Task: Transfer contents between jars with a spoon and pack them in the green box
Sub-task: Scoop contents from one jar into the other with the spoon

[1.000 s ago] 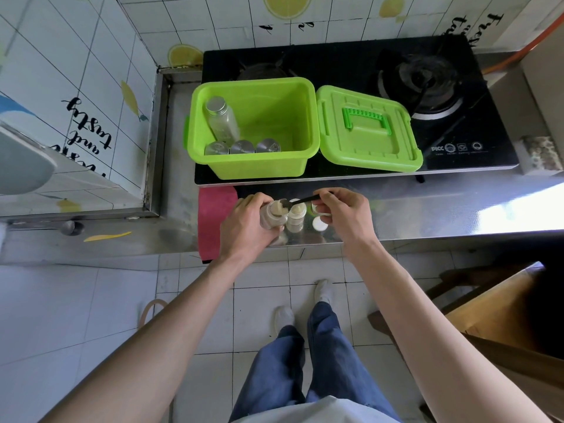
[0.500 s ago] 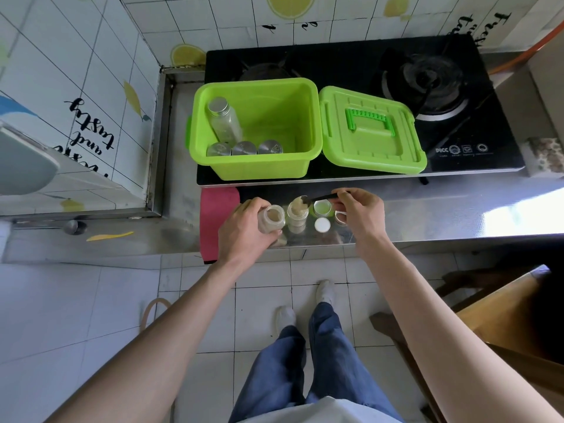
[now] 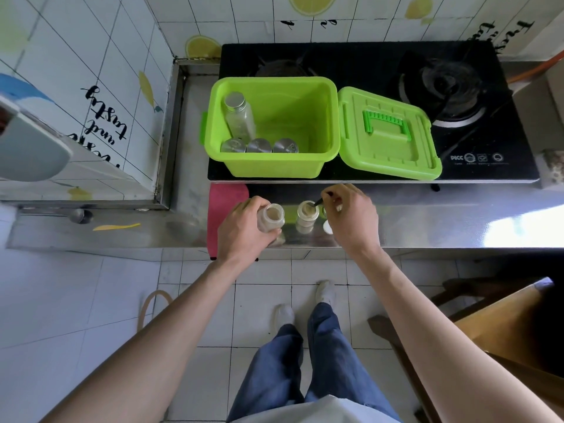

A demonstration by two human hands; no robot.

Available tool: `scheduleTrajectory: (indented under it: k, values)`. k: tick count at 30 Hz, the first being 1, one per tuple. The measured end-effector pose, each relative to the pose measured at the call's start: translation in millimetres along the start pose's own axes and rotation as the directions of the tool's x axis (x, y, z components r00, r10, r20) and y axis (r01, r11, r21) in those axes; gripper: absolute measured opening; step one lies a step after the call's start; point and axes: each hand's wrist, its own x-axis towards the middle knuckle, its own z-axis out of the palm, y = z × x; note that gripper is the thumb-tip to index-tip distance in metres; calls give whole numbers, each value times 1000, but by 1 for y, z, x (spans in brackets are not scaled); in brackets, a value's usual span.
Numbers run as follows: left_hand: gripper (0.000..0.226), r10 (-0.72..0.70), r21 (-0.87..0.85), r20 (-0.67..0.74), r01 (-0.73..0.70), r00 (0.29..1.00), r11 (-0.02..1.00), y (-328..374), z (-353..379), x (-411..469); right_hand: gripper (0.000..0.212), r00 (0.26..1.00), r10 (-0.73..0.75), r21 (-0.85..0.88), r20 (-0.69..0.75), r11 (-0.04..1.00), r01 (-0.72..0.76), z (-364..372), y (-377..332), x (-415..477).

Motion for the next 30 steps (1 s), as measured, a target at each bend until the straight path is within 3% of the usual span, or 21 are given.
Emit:
scheduleTrajectory:
  k: [5, 30]
  values:
    - [47, 5, 4, -5, -5, 1000, 1000, -2, -3, 0, 11, 979, -200, -181, 38, 962, 204, 1, -8, -4]
    - [46, 25, -28, 11, -25, 1000, 999, -3, 1, 4, 13, 989, -148, -111, -5, 983, 147, -8, -17, -17]
